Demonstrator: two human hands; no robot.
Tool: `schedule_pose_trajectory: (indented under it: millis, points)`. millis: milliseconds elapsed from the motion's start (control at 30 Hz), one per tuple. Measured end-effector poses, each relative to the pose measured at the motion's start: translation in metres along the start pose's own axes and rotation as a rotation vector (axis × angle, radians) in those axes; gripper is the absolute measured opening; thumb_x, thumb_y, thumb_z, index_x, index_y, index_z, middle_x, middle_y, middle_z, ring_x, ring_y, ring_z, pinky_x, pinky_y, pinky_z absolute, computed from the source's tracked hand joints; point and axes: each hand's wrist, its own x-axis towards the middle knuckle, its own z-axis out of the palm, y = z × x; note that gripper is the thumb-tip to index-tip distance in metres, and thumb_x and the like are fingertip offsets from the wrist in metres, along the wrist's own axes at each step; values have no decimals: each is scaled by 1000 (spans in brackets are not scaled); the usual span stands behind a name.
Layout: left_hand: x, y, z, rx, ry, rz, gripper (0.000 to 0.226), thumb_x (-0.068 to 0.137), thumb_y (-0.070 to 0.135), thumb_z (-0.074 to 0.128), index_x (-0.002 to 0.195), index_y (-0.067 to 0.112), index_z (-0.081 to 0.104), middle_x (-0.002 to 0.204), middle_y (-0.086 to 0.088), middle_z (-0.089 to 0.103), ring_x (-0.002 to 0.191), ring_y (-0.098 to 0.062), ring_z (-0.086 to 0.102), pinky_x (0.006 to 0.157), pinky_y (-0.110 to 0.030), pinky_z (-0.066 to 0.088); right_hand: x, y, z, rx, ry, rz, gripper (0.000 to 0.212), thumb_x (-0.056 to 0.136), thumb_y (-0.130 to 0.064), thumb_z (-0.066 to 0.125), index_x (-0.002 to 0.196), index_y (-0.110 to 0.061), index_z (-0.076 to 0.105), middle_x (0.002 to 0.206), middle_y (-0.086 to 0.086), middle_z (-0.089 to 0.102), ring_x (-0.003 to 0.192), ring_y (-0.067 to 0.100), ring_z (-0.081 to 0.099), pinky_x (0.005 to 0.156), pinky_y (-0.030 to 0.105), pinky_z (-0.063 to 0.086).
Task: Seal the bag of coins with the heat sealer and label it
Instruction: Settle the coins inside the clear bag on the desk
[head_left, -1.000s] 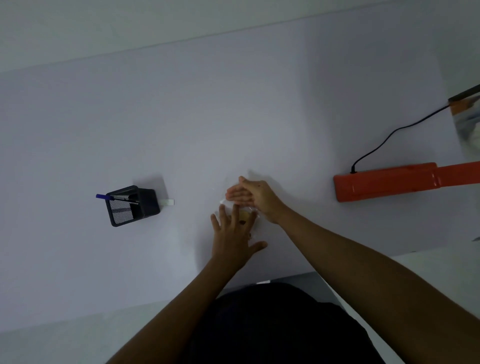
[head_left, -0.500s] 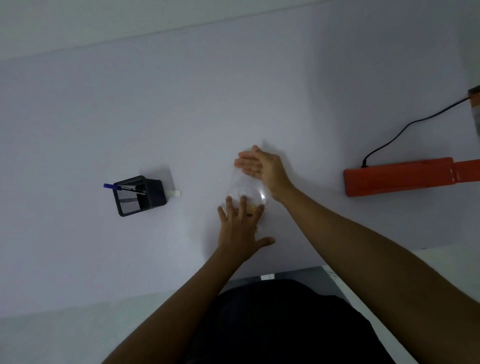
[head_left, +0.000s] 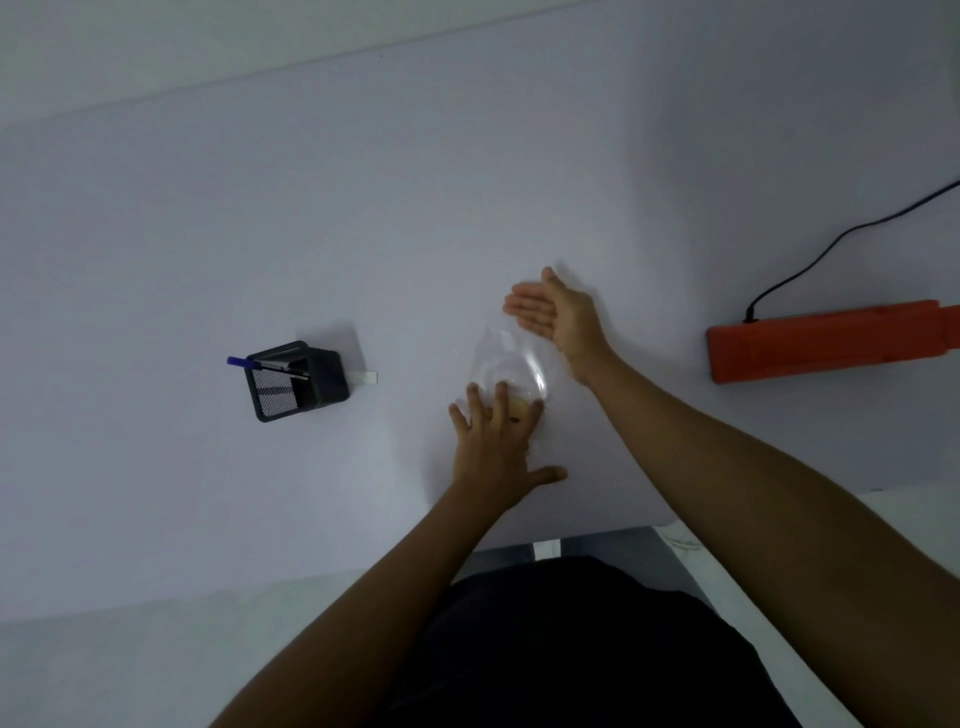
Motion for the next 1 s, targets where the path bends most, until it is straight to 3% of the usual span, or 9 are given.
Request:
schedule_pose_trajectory:
  millis: [100, 200, 367, 500, 600, 700, 833, 900, 1000]
  points:
    - [0, 0, 0, 21, 11, 7, 99, 69, 90, 40, 150, 36, 22, 158, -18, 18, 140, -53, 15, 107, -70, 22, -14, -1, -14, 44, 37, -23, 54, 104, -44, 42, 116, 2, 67, 108, 19, 75, 105, 27, 73, 102, 42, 53]
    - [1, -1, 2, 29, 21, 6, 99, 69, 91, 38, 150, 36, 24, 158, -18, 20, 140, -53, 16, 106, -70, 23, -41, 13, -22, 20, -29, 16, 54, 105, -42, 41, 114, 4, 68, 105, 23, 75, 102, 33, 73, 96, 43, 55]
    - [2, 0, 1, 35, 4, 11, 106, 70, 92, 34, 155, 33, 12, 160, -19, 15, 142, -54, 12, 109, -70, 20, -71, 44, -27, -86, -112, 49, 50, 107, -35, 40, 118, 6, 67, 105, 21, 75, 100, 31, 74, 91, 39, 58]
    - [1, -2, 0, 63, 3, 17, 102, 69, 92, 32, 153, 35, 19, 159, -19, 19, 141, -53, 14, 107, -69, 21, -60, 44, -32, -98, -40, 48, 46, 107, -34, 40, 121, 2, 66, 110, 18, 75, 101, 28, 74, 96, 43, 56]
    - [2, -1, 0, 72, 0, 15, 101, 69, 93, 32, 151, 36, 21, 158, -18, 20, 140, -52, 15, 107, -68, 21, -53, 41, -32, -161, 27, -13, 34, 105, -22, 46, 122, 1, 65, 110, 16, 74, 98, 27, 74, 97, 47, 56]
    - [2, -1, -1, 68, 10, 16, 99, 69, 92, 34, 150, 36, 22, 157, -18, 21, 140, -52, 16, 107, -68, 22, -52, 41, -31, -323, 119, -147, 26, 100, -16, 56, 122, -5, 67, 109, 9, 75, 98, 18, 73, 98, 40, 56]
    - [-1, -1, 0, 68, 14, 24, 100, 69, 92, 34, 151, 36, 21, 157, -18, 20, 140, -52, 16, 107, -67, 22, -61, 43, -27, -646, 236, -294, 32, 96, -12, 61, 127, -9, 64, 123, 4, 68, 110, 12, 63, 96, 19, 48]
    - [0, -2, 0, 71, 24, 27, 100, 68, 92, 33, 150, 36, 23, 156, -18, 22, 139, -52, 18, 107, -67, 24, -65, 46, -27, -729, 277, -304, 37, 94, -11, 62, 131, -10, 60, 127, 6, 64, 115, 15, 59, 97, 22, 46]
    - [2, -3, -1, 72, 27, 31, 102, 68, 93, 34, 151, 35, 22, 155, -19, 24, 138, -52, 20, 107, -66, 25, -69, 51, -24, -736, 245, -170, 48, 89, -11, 68, 135, -13, 54, 120, 5, 62, 105, 15, 60, 93, 26, 50]
